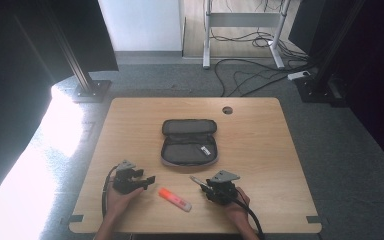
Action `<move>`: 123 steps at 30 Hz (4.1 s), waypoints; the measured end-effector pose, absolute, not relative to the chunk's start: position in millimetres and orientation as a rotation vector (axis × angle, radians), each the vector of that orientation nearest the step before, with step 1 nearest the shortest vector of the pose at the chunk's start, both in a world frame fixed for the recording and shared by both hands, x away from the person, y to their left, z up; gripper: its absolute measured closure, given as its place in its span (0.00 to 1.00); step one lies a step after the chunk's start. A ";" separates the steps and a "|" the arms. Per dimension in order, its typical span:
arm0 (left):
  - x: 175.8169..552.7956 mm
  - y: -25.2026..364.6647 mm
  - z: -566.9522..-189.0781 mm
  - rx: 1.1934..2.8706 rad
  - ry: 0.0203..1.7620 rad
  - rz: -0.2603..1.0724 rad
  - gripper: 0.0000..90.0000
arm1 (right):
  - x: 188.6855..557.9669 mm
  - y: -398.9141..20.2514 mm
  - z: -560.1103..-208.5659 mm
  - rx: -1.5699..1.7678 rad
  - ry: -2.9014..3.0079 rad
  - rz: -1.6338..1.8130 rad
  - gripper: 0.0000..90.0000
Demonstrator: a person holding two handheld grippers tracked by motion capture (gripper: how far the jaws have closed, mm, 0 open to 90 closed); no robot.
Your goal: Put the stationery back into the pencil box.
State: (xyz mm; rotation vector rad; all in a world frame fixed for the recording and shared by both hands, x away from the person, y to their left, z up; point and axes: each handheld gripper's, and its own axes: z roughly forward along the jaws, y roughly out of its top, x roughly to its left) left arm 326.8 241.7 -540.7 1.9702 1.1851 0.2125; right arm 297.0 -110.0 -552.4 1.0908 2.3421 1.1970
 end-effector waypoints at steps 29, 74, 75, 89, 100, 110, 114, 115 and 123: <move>326.8 238.3 -541.5 1.985 1.182 0.218 0.38 | 297.3 -115.9 -547.1 1.088 2.330 1.195 0.87; 327.6 232.8 -540.8 2.021 1.173 0.252 0.38 | 295.1 -135.7 -504.7 1.067 2.190 1.354 0.88; 327.5 233.1 -540.5 2.019 1.174 0.252 0.38 | 295.3 -135.2 -504.7 1.067 2.187 1.353 0.88; 327.8 237.2 -539.3 2.006 1.183 0.251 0.38 | 296.7 -138.1 -492.2 1.062 2.135 1.390 0.88; 327.2 239.7 -540.0 1.997 1.188 0.248 0.38 | 303.9 -138.5 -482.9 1.055 2.096 1.424 0.88; 327.1 240.3 -540.7 2.001 1.192 0.246 0.38 | 305.9 -132.7 -474.4 1.021 2.076 1.434 0.88; 327.0 240.4 -540.7 2.002 1.193 0.248 0.38 | 309.9 -132.2 -475.5 1.028 2.075 1.436 0.88; 326.9 240.6 -540.4 2.002 1.193 0.247 0.38 | 311.2 -132.2 -475.6 1.033 2.074 1.439 0.88; 327.0 241.3 -540.9 2.001 1.200 0.251 0.38 | 316.7 -133.9 -471.3 1.035 2.038 1.456 0.88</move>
